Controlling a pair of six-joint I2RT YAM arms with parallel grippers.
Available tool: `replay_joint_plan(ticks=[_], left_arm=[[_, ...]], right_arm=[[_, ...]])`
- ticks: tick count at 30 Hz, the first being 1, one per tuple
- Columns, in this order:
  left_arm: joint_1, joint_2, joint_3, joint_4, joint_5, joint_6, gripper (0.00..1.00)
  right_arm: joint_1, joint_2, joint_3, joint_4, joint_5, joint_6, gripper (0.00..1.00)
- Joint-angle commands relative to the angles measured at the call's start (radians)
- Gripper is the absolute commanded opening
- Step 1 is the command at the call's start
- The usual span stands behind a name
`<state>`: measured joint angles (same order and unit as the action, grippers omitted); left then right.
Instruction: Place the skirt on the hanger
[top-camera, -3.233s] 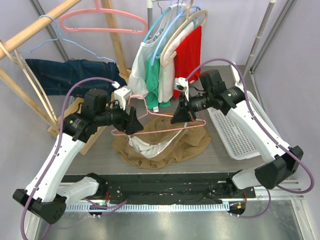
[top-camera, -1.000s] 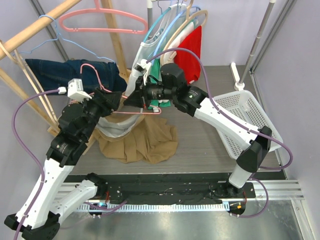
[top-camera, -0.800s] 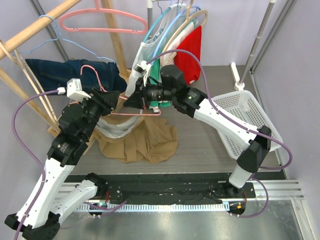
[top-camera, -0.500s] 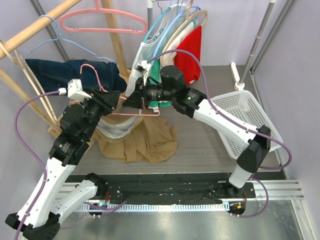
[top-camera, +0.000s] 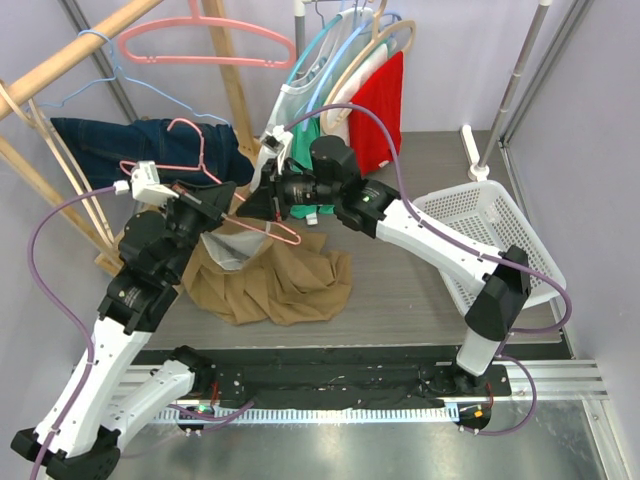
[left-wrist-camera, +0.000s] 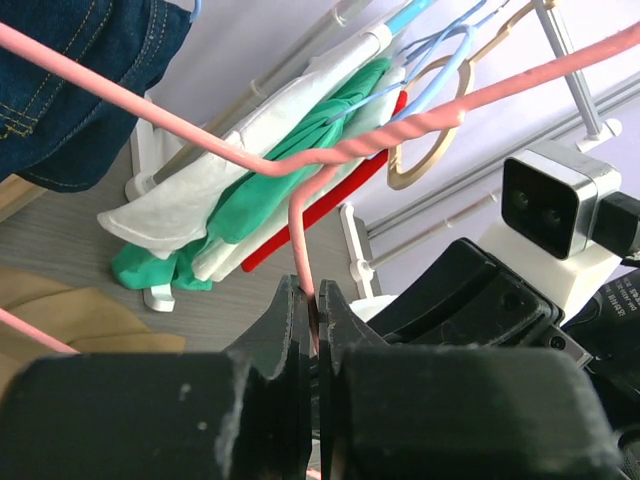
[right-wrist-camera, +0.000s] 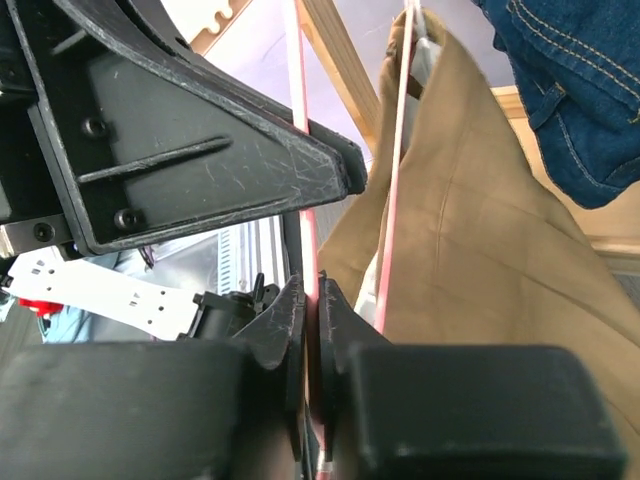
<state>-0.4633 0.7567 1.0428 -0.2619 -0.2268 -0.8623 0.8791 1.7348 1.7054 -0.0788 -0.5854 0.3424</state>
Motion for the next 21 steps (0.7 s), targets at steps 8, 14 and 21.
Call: replay_joint_plan(ticks=[8, 14, 21], left_arm=[[-0.003, 0.029, 0.097, -0.065, -0.111, 0.055, 0.00], [-0.003, 0.075, 0.154, -0.071, -0.177, 0.032, 0.00], [-0.003, 0.173, 0.249, -0.074, -0.215, 0.022, 0.00]], right_arm=[[0.009, -0.072, 0.017, 0.045, 0.128, -0.031, 0.72], [0.009, -0.152, 0.000, -0.068, 0.228, -0.111, 0.97], [0.008, -0.325, -0.113, -0.122, 0.404, -0.158, 1.00]])
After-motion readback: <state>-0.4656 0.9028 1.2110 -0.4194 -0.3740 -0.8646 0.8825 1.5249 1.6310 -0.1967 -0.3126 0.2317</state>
